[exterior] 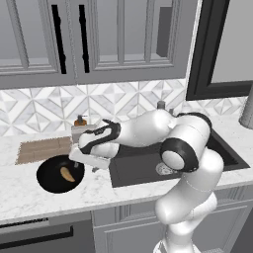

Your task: Pick the sweet potato from the sink and place it in the bowl. Then pick the bowl and place it in the microwave. Then close the microwave door and press the start button.

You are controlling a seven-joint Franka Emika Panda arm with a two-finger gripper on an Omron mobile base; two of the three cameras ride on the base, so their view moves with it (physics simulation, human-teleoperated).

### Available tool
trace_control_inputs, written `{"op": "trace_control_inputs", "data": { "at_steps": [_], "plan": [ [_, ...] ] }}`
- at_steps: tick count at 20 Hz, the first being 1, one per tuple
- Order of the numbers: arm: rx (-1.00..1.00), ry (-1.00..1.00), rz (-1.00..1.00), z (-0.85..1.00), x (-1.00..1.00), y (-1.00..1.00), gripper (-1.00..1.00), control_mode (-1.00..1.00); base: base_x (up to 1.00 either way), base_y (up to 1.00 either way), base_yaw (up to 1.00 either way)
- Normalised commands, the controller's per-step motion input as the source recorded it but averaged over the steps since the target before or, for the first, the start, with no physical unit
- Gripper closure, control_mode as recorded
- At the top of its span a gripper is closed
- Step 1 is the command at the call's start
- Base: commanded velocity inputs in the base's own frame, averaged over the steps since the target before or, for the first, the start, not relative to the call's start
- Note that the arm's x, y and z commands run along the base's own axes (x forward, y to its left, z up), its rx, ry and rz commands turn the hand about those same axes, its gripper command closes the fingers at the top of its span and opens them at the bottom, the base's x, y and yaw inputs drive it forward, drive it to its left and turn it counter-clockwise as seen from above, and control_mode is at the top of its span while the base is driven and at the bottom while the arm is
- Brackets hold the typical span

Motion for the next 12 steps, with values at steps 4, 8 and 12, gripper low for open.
{"op": "trace_control_inputs", "data": {
  "at_steps": [4, 8, 12],
  "plan": [
    [-0.03, 0.02, 0.00, -0.13, 0.10, 0.19, -1.00, -1.00, 0.00, 0.00, 0.00],
    [-0.03, 0.00, 0.00, -0.26, 0.00, 0.21, -1.00, -1.00, 0.00, 0.00, 0.00],
    [-0.04, -0.01, 0.00, -0.32, -0.06, 0.21, 1.00, -1.00, 0.00, 0.00, 0.00]
  ]
}}
